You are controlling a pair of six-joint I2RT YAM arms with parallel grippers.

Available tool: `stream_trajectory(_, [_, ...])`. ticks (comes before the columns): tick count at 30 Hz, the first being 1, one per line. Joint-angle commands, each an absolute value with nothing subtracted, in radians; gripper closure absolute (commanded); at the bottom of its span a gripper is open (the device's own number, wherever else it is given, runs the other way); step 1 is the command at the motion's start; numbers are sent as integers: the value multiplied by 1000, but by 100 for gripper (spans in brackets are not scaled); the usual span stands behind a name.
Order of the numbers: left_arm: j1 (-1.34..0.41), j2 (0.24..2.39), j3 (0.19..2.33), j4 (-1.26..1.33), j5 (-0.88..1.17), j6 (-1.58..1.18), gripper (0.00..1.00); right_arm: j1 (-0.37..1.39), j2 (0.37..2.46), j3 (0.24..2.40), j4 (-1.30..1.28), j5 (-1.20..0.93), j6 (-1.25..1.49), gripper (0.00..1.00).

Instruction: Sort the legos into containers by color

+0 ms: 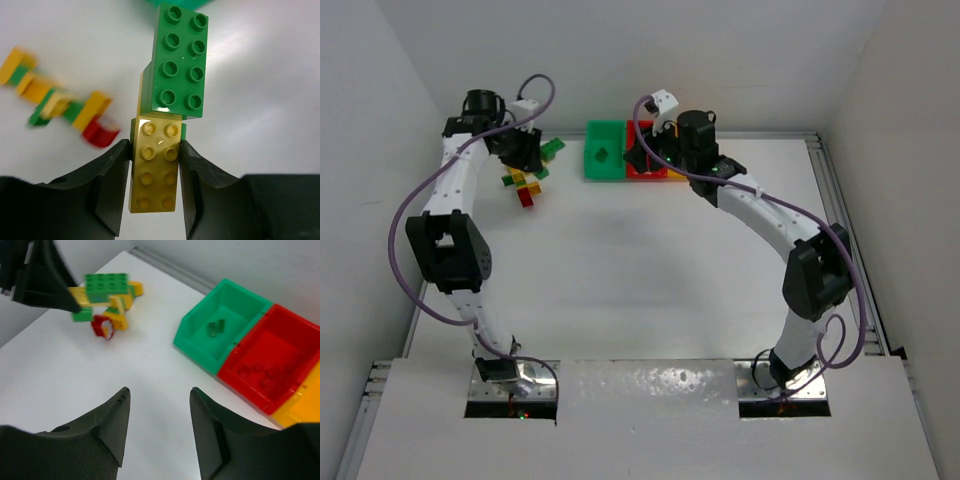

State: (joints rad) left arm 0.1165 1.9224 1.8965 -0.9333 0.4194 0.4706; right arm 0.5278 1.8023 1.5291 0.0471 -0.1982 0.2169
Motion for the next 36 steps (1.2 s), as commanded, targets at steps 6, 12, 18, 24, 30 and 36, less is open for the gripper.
stream_trajectory(6, [-86, 1928, 1976, -1120, 710, 646, 98, 531, 1710, 1428, 54, -547, 104, 44])
stream_trajectory(12, [-196, 1927, 1971, -1282, 677, 851, 98, 529, 1665, 1382, -76, -615, -98, 37])
stream_trajectory(18, [-209, 1870, 1878, -1316, 637, 1041, 99, 529, 1580, 1342, -224, -656, -340, 36])
stream_trajectory(24, [-224, 1818, 1839, -1316, 699, 1109, 100, 529, 1586, 1249, -78, -684, -350, 36])
stream_trajectory(30, [-239, 1818, 1839, -1315, 730, 1089, 100, 531, 1651, 1287, -8, -726, -314, 36])
stream_trajectory(36, [-258, 1818, 1841, -1316, 732, 1069, 100, 548, 1704, 1322, 54, -698, -318, 36])
